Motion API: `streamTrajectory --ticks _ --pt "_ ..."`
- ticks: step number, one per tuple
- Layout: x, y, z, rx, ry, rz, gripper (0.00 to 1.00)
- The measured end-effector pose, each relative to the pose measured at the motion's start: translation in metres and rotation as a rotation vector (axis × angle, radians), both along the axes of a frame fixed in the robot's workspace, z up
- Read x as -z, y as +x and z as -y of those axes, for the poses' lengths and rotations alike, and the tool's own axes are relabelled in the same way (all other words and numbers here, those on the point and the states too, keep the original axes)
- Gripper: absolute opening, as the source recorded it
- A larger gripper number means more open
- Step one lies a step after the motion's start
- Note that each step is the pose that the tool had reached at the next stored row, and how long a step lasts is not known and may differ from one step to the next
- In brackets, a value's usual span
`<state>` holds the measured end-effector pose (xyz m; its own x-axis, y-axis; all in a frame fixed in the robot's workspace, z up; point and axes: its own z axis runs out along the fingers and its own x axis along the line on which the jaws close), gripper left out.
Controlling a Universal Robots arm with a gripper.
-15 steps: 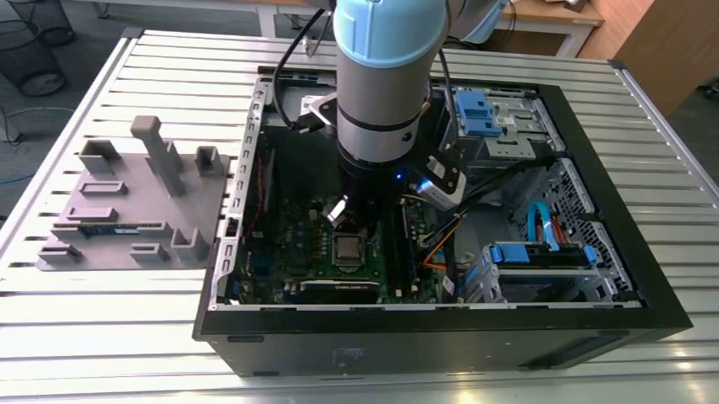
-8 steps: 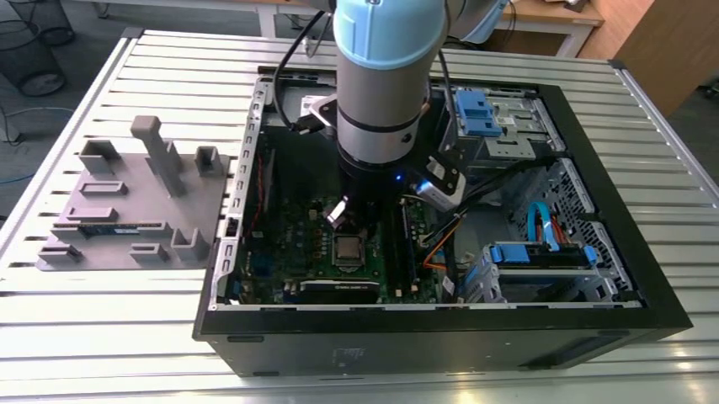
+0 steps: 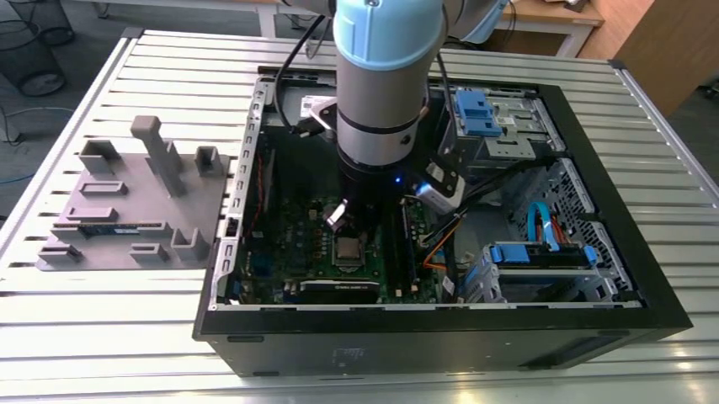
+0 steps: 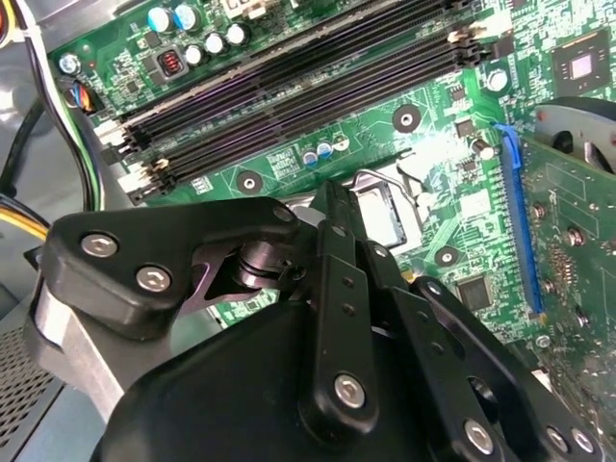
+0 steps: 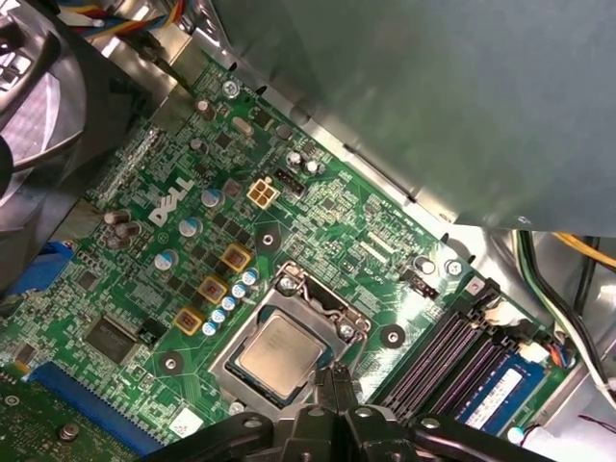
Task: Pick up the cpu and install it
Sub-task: 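Install the first cpu locking lever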
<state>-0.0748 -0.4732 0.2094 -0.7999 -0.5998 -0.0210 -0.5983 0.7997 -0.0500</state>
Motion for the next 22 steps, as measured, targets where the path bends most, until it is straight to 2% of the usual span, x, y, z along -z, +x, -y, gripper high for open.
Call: streamTrajectory --ticks 22 --pt "0.0018 -0.0005 0.0003 0.003 -0.0035 0.001 0.11"
